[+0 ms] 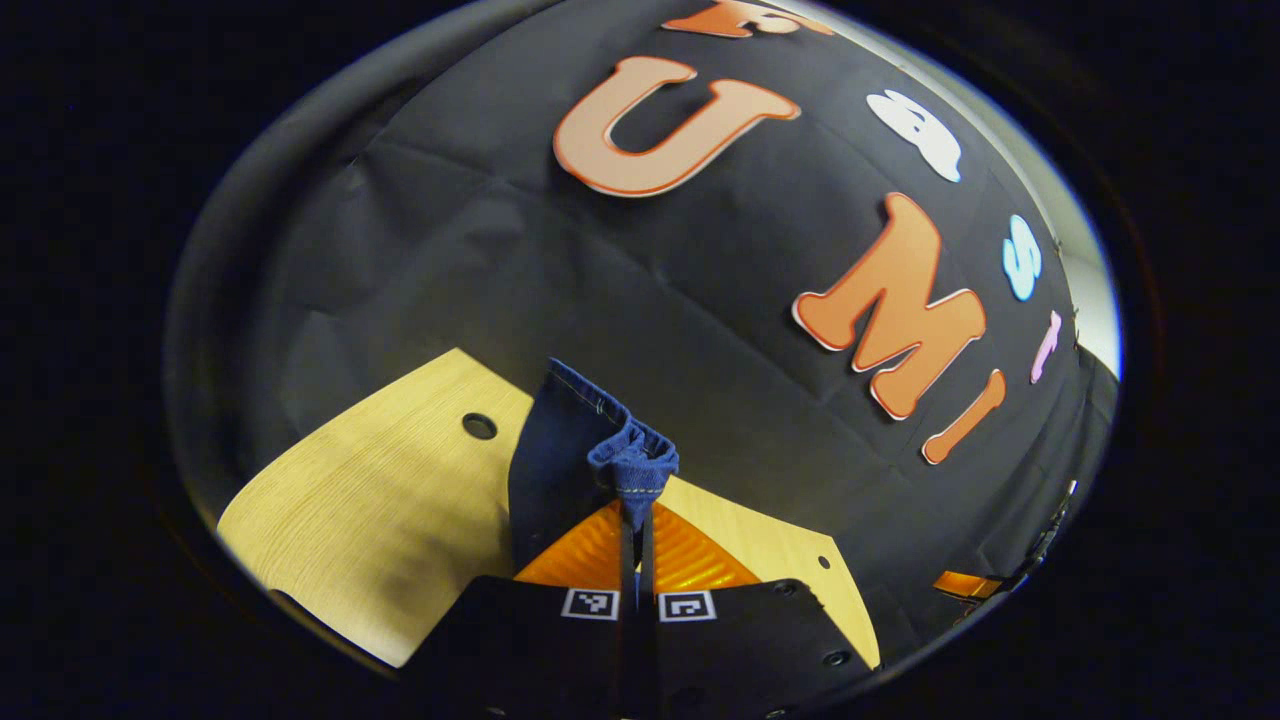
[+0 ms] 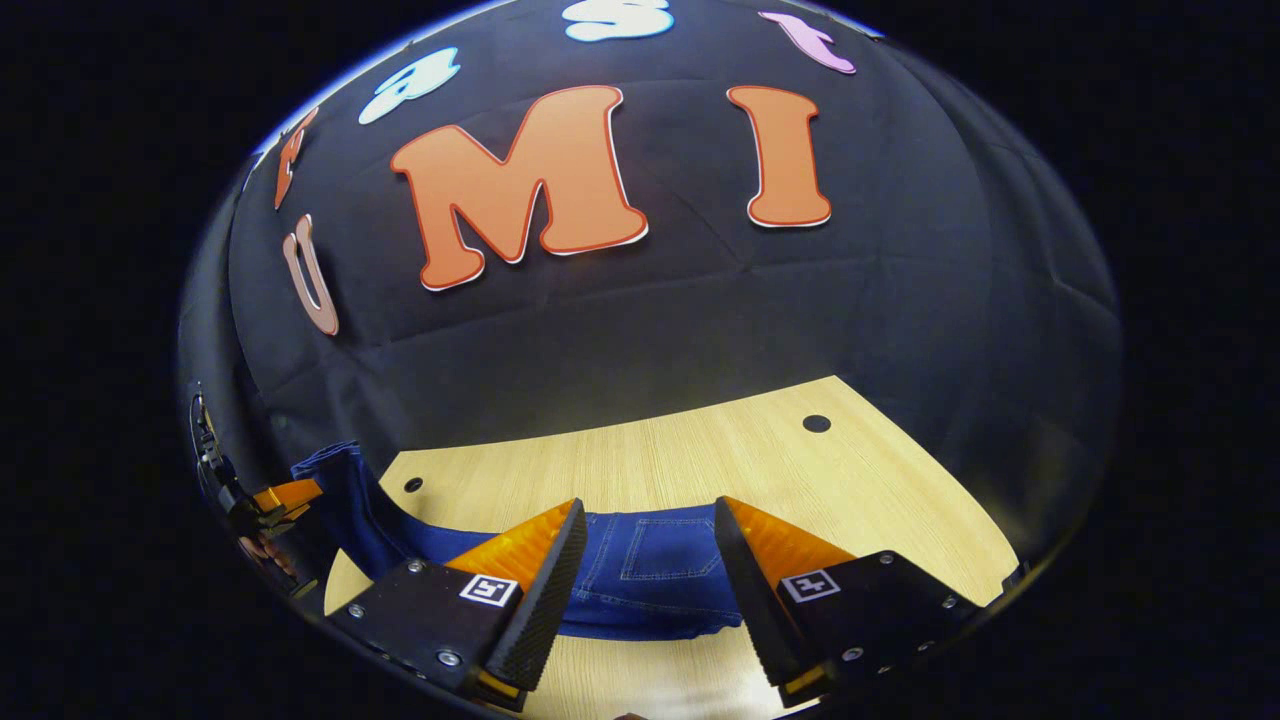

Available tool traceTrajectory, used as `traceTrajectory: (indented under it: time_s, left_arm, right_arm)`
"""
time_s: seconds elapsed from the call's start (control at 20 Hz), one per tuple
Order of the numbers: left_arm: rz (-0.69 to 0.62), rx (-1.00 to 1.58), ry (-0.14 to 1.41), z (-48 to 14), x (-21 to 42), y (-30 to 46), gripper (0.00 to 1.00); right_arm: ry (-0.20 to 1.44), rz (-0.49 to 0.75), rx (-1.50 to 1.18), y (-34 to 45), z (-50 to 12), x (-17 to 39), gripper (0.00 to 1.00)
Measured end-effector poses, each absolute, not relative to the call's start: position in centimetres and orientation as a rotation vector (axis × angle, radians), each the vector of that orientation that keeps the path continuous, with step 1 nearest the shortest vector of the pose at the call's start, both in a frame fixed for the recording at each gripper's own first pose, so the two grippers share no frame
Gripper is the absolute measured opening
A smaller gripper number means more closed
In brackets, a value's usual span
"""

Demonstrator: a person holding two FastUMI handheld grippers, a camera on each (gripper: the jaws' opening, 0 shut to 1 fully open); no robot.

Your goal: Grasp the waist and the cuffs of the jeans and fold them to make the two legs overlap; first hold the waist and fold one-third of the jeans toward the cuffs, then hold the cuffs and fold the remaining one-third in the same direction to finish folding.

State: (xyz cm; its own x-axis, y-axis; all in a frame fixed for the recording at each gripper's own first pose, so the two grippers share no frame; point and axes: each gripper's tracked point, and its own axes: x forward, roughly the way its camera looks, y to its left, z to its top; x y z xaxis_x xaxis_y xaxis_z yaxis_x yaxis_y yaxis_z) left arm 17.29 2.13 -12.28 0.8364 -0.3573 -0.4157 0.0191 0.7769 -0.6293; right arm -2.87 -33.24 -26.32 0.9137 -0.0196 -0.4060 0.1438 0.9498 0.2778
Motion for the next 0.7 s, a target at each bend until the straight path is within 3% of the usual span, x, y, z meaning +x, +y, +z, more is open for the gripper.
traceTrajectory:
  time_s: [0.35, 0.7]
  left_arm:
    - [-0.376, -0.575, 0.574, -8.7, 16.3, -14.2, 0.0]
    - [-0.48, -0.411, 0.702, -14.5, 14.0, -28.8, 0.0]
  right_arm:
    - [0.341, -0.06, 0.321, -39.8, -25.1, -3.5, 0.81]
    - [0.38, -0.092, 0.36, -45.7, -28.2, -4.0, 0.83]
